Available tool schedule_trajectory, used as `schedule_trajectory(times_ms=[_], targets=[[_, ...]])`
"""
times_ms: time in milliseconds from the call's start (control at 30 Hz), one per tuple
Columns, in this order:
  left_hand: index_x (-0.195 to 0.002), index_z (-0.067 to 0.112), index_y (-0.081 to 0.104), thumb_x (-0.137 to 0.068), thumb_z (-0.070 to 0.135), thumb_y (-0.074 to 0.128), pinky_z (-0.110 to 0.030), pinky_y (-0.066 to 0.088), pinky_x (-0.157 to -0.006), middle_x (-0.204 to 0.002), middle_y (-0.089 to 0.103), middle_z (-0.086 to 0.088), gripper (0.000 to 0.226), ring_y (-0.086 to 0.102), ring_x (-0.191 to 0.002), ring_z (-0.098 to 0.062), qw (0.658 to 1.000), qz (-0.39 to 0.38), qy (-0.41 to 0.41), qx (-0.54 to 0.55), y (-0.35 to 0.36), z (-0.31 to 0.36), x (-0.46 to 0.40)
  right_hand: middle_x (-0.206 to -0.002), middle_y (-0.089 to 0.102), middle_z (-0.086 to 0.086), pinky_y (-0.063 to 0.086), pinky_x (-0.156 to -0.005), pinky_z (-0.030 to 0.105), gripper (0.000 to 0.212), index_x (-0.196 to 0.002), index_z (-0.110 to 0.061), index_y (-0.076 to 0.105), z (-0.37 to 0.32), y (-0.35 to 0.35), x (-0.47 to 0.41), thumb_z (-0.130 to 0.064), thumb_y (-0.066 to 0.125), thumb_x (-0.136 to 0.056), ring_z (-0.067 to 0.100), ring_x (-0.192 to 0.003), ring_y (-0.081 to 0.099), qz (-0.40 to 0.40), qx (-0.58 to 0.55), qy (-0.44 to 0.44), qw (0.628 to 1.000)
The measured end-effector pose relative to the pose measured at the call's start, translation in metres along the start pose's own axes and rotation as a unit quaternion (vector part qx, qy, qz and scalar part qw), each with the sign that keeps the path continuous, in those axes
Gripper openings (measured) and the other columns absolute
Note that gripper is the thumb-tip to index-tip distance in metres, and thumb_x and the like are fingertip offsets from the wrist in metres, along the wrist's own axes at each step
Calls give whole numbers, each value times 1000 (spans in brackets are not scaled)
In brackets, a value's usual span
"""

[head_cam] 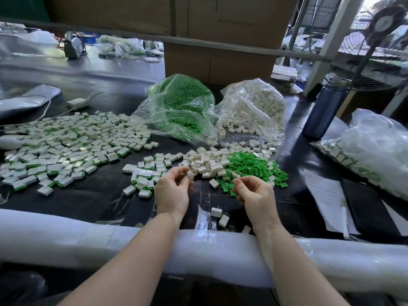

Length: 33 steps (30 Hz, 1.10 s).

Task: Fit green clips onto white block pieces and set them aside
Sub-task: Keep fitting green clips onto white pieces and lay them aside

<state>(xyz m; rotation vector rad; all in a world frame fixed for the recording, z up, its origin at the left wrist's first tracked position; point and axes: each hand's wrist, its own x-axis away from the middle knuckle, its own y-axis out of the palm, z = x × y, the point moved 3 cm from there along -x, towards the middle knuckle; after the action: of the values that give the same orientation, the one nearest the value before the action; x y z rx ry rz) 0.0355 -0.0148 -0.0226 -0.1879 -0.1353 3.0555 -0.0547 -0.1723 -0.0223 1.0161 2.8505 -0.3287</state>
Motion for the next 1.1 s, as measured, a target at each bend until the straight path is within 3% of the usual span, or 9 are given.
schedule_trajectory(times_ms=[133,267,433,600,800,967,1100], targets=[[-108,8,67,-88,1,58,-23,44,-87,-113,58,-13,23,58,-91,-21,988,67,25,-134,-7,-1,-5,-68,63,-2,46,-64,27,13,-75,-17,66,3,-3,-2,-14,63,-87,9,-63,54,29,19,9,999],[-124,0,55,-88,6,58,-12,27,-92,-130,40,-13,37,46,-114,-23,976,39,18,-215,-3,-2,-5,-69,65,-2,48,-66,25,15,-74,-21,66,5,-4,-4,-11,65,-86,11,-66,57,54,53,-2,997],[-132,4,47,-89,15,59,-25,19,-107,-139,32,-13,47,26,-130,-27,946,-15,50,-319,5,-2,-1,-73,63,-9,47,-71,23,16,-76,-23,64,7,-4,-6,-9,64,-85,13,-75,60,56,144,-10,988],[-124,12,57,-90,14,56,-27,25,-107,-130,44,-3,34,31,-123,-20,919,-87,147,-356,16,0,5,-87,66,-3,45,-76,25,14,-88,-18,68,7,0,-4,-9,58,-88,16,-84,60,35,250,-22,967],[-134,27,48,-96,19,44,-24,19,-111,-142,42,13,39,29,-129,-11,874,-218,210,-381,31,-5,8,-106,65,1,36,-85,21,20,-101,-15,71,4,4,-3,-10,55,-91,19,-102,56,20,311,-32,950],[-118,26,63,-93,23,52,-24,29,-103,-122,59,13,27,41,-114,-12,886,-201,229,-349,30,-3,9,-106,62,0,36,-85,24,17,-102,-17,70,3,7,-3,-18,58,-90,18,-103,54,1,353,-25,935],[-115,23,64,-92,26,56,-26,34,-97,-112,62,7,25,44,-107,-15,894,-172,227,-347,28,-2,8,-97,60,-1,32,-73,20,10,-91,-15,71,0,6,-1,-20,63,-87,18,-95,55,8,352,-23,936]])
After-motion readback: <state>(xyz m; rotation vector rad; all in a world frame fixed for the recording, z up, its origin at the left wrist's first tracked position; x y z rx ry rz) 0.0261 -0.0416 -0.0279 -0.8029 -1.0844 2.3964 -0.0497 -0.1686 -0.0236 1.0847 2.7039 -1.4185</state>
